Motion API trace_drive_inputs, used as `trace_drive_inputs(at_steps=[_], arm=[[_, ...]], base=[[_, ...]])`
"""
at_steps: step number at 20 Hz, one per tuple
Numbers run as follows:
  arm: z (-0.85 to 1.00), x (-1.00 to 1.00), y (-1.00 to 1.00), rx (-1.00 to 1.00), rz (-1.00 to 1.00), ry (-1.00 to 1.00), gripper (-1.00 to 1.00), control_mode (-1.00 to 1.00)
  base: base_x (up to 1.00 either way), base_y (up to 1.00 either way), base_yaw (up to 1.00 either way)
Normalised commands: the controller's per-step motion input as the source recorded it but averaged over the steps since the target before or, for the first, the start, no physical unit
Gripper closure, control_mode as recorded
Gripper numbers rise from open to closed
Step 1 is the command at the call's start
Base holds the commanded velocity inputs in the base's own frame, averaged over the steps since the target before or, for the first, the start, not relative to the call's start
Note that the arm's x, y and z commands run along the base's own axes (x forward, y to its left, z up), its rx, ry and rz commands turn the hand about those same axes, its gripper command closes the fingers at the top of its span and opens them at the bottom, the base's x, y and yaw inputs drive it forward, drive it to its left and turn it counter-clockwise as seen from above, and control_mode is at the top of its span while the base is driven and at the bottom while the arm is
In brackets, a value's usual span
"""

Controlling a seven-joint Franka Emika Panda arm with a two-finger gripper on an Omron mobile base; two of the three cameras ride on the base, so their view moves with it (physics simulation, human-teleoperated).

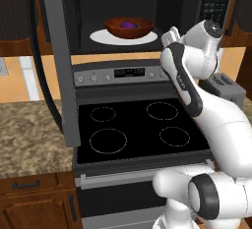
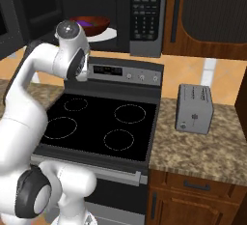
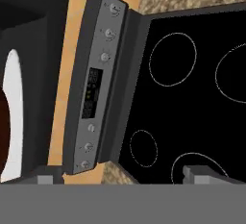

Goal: Pick the eggplant from the sink and place it in the bowl. Then pick the bowl and place it in the microwave. Then close the microwave door and press the start button.

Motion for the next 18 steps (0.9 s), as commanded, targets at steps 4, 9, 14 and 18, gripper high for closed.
trace_drive_inputs(at_steps=[4,9,14,18], arm=[[-0.58,-1.00,0.02,-0.12,0.07,-0.02,-1.00,-1.00],[-0.93,-1.00,0.92,-0.38,0.25,-0.10,-1.00,-1.00],[-0.15,-1.00,0.64,-0.21,0.10,-0.22,-1.00,-1.00],[0.21,-1.00,0.30,-0.03,0.00,-0.36,-1.00,-1.00]], base=[[0.00,0.00,0.00],[0.00,0.00,0.00],[0.00,0.00,0.00],[0.00,0.00,0.00]])
